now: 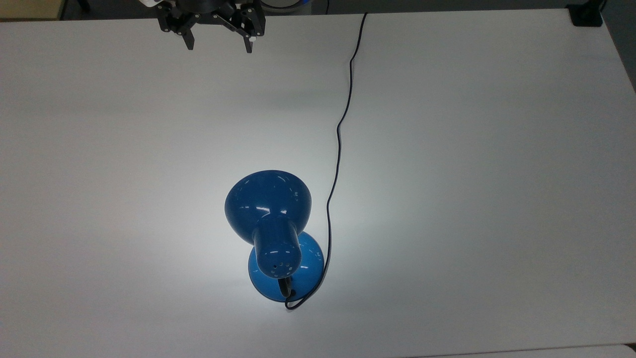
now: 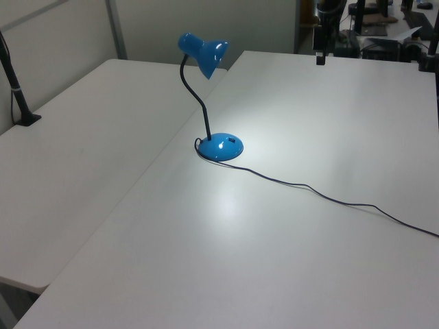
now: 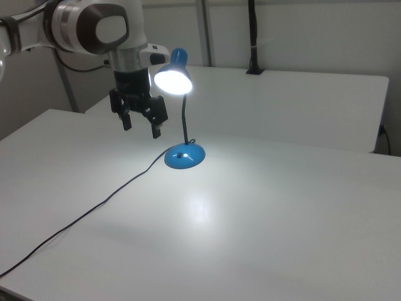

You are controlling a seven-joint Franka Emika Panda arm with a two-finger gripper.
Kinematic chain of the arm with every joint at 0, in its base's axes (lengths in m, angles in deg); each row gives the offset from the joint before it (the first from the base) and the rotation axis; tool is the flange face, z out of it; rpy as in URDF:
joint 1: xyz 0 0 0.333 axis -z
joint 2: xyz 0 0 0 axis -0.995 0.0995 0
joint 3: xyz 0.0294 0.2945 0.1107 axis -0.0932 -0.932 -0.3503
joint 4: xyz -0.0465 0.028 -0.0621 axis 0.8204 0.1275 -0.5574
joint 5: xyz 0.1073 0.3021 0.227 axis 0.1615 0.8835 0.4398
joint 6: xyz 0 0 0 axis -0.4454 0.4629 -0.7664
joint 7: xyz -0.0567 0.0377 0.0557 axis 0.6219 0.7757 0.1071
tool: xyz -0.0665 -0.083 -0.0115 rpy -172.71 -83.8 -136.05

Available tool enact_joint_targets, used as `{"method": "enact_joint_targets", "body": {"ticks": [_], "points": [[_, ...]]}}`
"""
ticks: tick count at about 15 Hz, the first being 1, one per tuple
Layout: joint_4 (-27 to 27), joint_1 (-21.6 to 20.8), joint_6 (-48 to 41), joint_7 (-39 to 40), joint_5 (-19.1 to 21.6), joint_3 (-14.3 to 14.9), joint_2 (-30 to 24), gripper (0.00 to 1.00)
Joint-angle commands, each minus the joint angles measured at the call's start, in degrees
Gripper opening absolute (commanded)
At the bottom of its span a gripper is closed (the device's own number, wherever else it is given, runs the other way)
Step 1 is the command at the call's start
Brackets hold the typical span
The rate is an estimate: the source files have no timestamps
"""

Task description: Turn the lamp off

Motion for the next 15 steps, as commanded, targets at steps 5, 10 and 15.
{"method": "enact_joint_targets", "body": {"ticks": [5, 10, 15], "points": [[-0.6, -0.4, -0.3, -0.4, -0.5, 0.4, -0.7, 1.00], [-0.5, -0.1, 0.0, -0.4, -0.5, 0.3, -0.7, 1.00], [-0.5, -0.2, 0.1, -0.3, -1.2, 0.4, -0.3, 1.00]]}}
